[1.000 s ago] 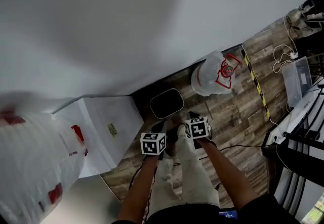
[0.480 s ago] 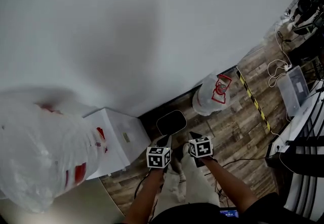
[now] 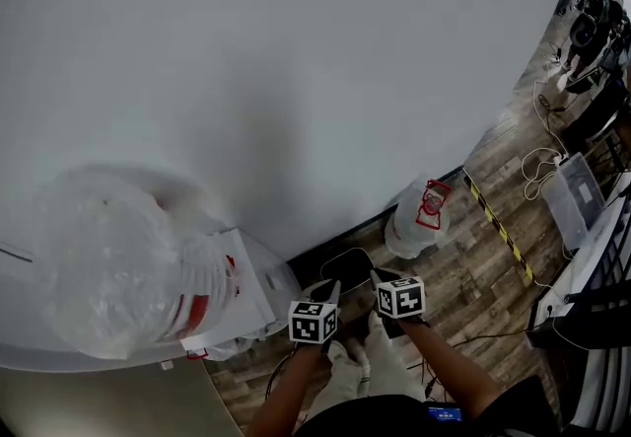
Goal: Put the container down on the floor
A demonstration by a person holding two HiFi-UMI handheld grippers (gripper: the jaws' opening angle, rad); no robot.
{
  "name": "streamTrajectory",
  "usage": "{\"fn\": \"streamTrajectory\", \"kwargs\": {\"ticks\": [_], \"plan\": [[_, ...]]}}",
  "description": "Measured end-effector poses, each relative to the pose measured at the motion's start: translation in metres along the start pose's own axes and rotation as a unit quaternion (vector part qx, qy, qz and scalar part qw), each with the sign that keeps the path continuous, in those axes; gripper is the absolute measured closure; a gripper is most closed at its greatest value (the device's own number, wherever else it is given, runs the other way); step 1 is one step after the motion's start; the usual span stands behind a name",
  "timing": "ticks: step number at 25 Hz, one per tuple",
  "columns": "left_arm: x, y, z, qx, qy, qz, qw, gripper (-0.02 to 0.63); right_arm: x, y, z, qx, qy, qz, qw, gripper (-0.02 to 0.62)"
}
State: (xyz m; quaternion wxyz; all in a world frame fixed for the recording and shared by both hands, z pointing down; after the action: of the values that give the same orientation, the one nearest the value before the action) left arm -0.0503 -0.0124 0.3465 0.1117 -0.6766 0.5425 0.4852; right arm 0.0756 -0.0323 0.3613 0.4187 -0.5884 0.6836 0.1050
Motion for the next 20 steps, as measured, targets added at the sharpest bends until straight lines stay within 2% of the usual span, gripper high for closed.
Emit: {"fn": "streamTrajectory", "kwargs": {"ticks": [4, 7, 14, 20], "plan": [[0.030, -0.006, 0.020, -0.005, -0.019, -0.010, 0.9998, 0.591, 0.032, 0.021, 0.010, 0.018, -0.028, 0.002, 0.999, 0.566], [0.054, -0.014, 0.040, -0.010, -0.048, -0.008, 0.9988, 0.591, 0.056, 0.043, 0.025, 0.035, -0.056, 0.013, 0.998, 0.566], [0.113, -0.032, 0.085, -0.014, -0.111, -0.032, 0.9932, 0.591, 0.111, 0.092, 0.062, 0.073, -0.123, 0.045, 0.989, 0.566], [0.131, -0.057, 0.132, -0.026, -0.161, -0.060, 0.9848, 0.591, 0.117, 0.120, 0.109, 0.090, -0.172, 0.069, 0.979, 0.565]]}}
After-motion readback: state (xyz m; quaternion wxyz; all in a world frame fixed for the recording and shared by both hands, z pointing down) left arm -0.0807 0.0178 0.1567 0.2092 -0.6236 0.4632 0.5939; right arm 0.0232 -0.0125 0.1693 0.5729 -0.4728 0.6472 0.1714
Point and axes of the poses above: the fingertips, and each gripper's own axes: z backward along the fingers, y to its left, x out of its top, the point moved 3 cm from there along z, backward along the fingers, and after that the axes turned 9 degrees about -y, right-handed, at the moved point
